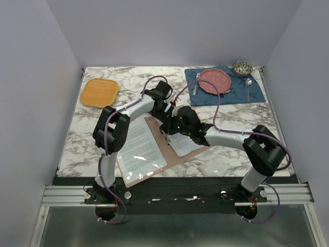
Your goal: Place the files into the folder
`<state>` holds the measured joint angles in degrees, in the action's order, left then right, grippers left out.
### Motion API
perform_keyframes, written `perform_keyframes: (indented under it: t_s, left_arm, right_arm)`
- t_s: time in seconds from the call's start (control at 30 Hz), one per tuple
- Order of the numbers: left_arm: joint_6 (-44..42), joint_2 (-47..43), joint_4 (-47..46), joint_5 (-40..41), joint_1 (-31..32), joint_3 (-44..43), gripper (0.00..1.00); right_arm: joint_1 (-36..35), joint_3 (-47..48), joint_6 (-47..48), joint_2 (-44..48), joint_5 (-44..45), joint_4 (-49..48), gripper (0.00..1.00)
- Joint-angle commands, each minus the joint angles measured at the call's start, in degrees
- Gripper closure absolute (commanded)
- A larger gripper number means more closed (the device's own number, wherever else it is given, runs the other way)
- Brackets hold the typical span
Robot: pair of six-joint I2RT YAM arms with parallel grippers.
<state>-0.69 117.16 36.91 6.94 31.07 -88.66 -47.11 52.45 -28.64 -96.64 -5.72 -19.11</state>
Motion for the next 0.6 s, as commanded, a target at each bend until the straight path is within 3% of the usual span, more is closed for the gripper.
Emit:
perform_keyframes:
  t_s: [0.0,0.33,0.43,0.5,0.57]
  left_arm:
    - [-0.19,-4.05,2.38,-1.66,-0.40,-3.62,0.02]
    - [2.88,-5.01,4.31,-3.69,0.31,-3.28,0.01]
    - [4.38,-4.58,5.19,-2.72,1.18,-0.21,0.01]
    - [4.47,-5.01,4.67,-1.67,1.27,2.08,0.01]
    - [3.94,-6.24,3.00,-0.44,1.27,5.68,0.01]
  right_arm:
    - [0.27,-0.68,5.52,1.98,8.43,8.12,0.82]
    - [0.18,0.99,7.99,-0.39,6.77,10.33,0.89]
    - [0.27,-0.67,6.33,0.39,10.97,10.06,0.92]
    - [0.18,-3.13,5.88,1.71,15.36,9.45,0.89]
    - [0.27,-4.28,6.67,1.81,16.35,9.18,0.78]
